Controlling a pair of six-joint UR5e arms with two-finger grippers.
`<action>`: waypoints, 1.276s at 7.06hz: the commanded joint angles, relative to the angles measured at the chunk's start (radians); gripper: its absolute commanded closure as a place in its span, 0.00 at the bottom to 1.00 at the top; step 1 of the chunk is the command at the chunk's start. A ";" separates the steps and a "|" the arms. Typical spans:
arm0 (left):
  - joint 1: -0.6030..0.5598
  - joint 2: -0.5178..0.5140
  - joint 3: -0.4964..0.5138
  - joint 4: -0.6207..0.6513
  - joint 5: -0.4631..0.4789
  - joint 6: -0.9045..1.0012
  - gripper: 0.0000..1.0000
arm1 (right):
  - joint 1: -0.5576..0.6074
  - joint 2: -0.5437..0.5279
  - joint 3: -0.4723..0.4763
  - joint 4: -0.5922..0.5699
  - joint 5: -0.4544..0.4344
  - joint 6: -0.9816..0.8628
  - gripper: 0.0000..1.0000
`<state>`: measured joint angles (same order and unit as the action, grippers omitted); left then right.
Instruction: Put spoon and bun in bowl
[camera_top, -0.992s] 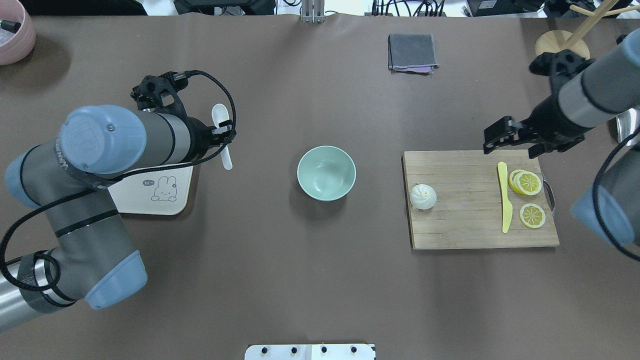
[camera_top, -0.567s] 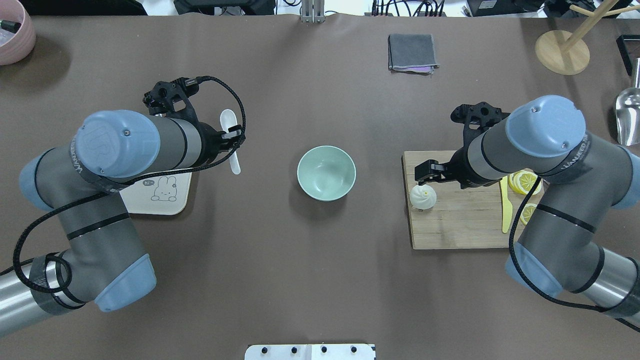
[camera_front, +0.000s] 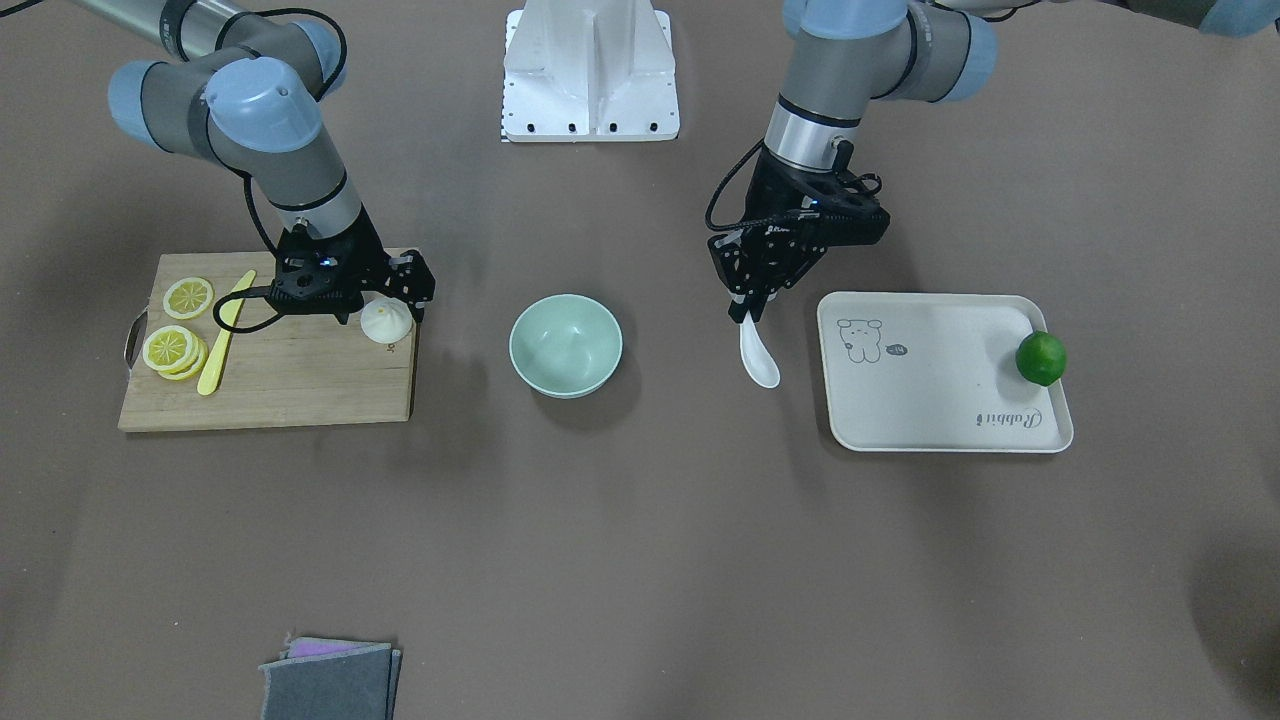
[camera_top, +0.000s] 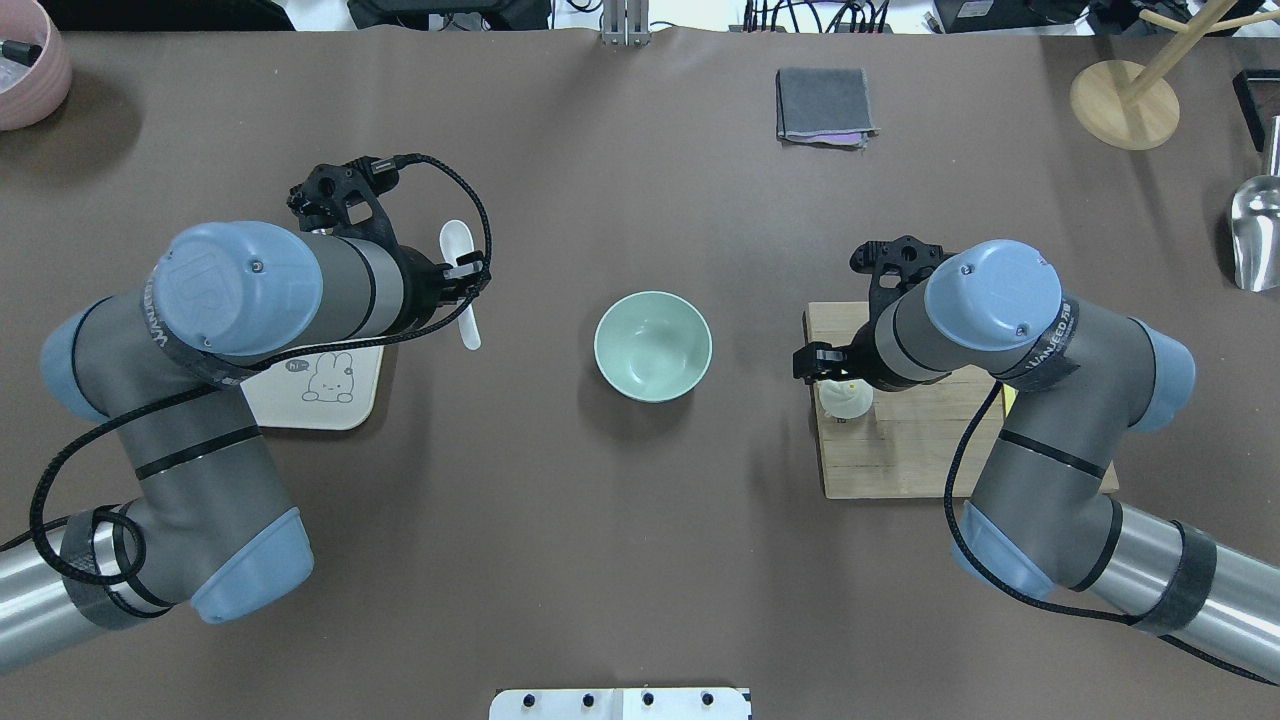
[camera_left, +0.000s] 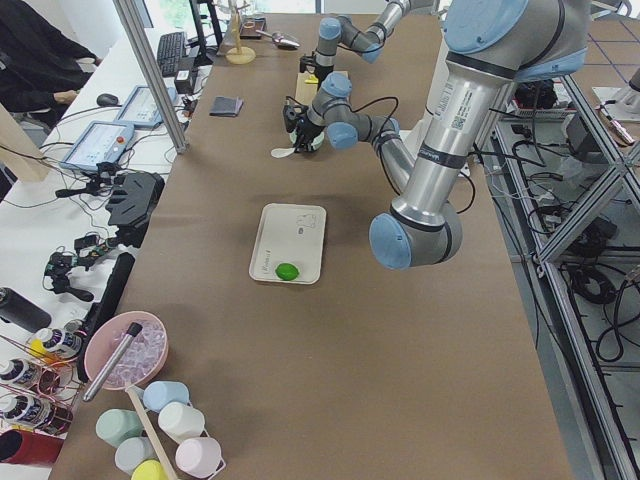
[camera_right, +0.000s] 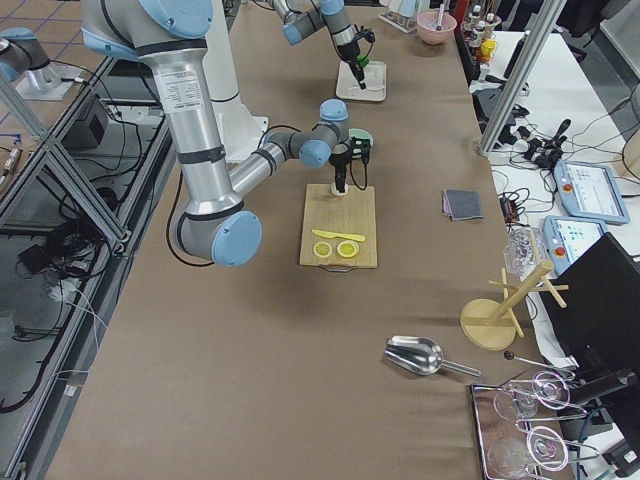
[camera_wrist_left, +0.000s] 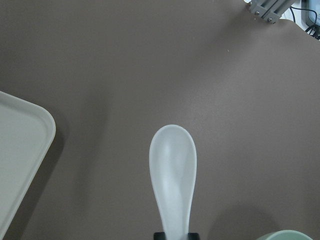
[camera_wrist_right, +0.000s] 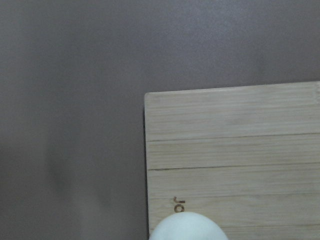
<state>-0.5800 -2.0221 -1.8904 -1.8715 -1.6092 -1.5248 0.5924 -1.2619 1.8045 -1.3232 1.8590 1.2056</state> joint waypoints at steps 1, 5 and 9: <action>-0.001 0.000 0.001 0.000 0.000 0.000 1.00 | -0.011 0.001 -0.007 -0.005 -0.011 0.035 0.86; 0.015 -0.050 0.028 0.005 -0.003 0.002 1.00 | 0.007 0.004 0.060 -0.014 -0.009 0.029 1.00; 0.248 -0.206 0.068 0.141 0.052 0.026 1.00 | 0.087 0.068 0.079 -0.013 0.060 0.037 1.00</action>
<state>-0.3950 -2.1805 -1.8434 -1.7651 -1.5902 -1.5063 0.6671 -1.2181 1.8840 -1.3354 1.9042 1.2405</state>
